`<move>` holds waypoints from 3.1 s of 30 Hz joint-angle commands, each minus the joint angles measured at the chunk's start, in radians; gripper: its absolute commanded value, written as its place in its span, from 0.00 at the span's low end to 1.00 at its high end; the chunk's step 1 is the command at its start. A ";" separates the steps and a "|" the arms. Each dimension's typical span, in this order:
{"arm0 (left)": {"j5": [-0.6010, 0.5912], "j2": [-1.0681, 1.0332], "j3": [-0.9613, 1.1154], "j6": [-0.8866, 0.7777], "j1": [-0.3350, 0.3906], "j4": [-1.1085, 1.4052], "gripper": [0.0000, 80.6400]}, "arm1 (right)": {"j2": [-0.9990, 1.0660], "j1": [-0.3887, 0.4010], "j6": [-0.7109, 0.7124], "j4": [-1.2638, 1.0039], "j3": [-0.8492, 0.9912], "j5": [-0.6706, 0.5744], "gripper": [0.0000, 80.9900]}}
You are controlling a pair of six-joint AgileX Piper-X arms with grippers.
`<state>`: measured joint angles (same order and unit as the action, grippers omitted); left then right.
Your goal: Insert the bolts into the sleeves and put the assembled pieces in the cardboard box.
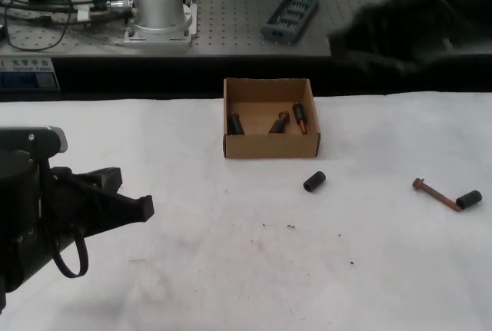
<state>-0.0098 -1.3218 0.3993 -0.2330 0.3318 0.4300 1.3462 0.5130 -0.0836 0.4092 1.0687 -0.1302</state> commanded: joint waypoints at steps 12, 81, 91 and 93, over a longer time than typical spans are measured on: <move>0.017 0.001 0.012 0.038 0.006 0.037 0.01 | -0.132 0.002 -0.103 -0.663 -0.647 0.010 0.36; 0.072 -0.648 0.996 0.420 -0.138 -1.177 0.37 | -0.132 0.002 -0.051 -0.879 -0.758 0.051 0.36; 0.072 -0.725 0.996 0.420 -0.138 -1.195 0.36 | -0.132 0.002 -0.051 -0.879 -0.758 0.051 0.36; 0.072 -0.738 0.996 0.420 -0.138 -1.200 0.36 | -0.132 0.002 -0.051 -0.879 -0.758 0.051 0.36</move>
<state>0.0601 -2.0349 1.3894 0.1785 0.1935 -0.7543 1.2253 0.5130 -0.1353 -0.4458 0.3110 -0.0963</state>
